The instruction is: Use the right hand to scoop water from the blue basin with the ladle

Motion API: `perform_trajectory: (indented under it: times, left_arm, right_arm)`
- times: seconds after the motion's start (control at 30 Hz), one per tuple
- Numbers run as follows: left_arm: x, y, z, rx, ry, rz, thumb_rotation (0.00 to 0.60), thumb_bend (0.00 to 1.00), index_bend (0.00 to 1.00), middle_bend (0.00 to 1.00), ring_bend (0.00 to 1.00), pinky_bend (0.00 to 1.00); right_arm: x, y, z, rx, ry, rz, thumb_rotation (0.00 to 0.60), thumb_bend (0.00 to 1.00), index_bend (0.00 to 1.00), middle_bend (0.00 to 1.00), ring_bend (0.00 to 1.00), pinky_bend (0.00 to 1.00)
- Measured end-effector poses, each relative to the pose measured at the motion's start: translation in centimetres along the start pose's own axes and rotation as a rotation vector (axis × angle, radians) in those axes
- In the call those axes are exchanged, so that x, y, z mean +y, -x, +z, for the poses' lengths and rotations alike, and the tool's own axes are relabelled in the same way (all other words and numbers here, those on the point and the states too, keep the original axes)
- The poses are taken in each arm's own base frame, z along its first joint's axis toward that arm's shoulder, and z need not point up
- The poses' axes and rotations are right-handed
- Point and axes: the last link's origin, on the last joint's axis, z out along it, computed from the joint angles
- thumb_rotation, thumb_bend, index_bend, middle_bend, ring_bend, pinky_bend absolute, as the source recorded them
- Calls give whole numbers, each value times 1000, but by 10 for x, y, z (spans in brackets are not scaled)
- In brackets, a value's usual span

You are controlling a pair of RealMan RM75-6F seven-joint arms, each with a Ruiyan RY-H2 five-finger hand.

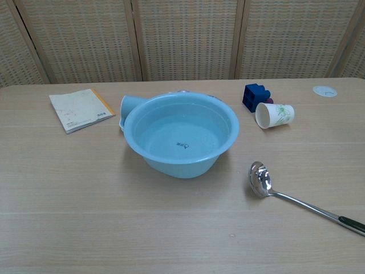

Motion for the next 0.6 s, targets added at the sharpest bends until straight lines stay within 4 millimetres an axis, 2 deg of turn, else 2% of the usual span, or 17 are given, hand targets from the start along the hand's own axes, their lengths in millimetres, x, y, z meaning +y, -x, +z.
perform_trajectory:
  times: [0.2,0.27,0.3,0.33,0.37,0.4,0.43,0.5,0.6]
  left_arm:
    - [0,0,0,0,-4,1,600,0,0,0,0,0]
    - [0,1,0,-2,-5,1,600,0,0,0,0,0]
    - [0,1,0,-3,-5,1,600,0,0,0,0,0]
    - [0,1,0,-3,-4,2,600,0,0,0,0,0]
    - [0,1,0,-2,-4,4,600,0,0,0,0,0]
    - [1,1,1,-1,-4,5,600,0,0,0,0,0]
    - [1,2,2,0,-5,7,600,0,0,0,0,0]
    - [1,3,3,-2,-8,9,600,0,0,0,0,0]
    - [2,4,5,-4,-13,12,600,0,0,0,0,0]
  right_arm:
    - [-1,3,1,-14,-2,-10,600,0,0,1,0,0]
    - [-1,5,1,-24,-5,-14,600,0,0,88,85,9]
    - [-2,6,2,-28,-8,-17,600,0,0,213,207,84]
    - [-3,7,2,-30,-11,-21,600,0,0,375,363,254]
    - [-3,8,4,-32,-17,-24,600,0,0,474,457,404]
    - [-5,11,6,-36,-27,-27,600,0,0,597,571,636]
    - [-6,14,9,-41,-38,-30,600,0,0,687,657,809]
    - [-9,23,16,-57,-69,-44,600,0,1,792,763,952]
    - [-16,37,28,-94,-116,-66,600,0,69,891,860,1000]
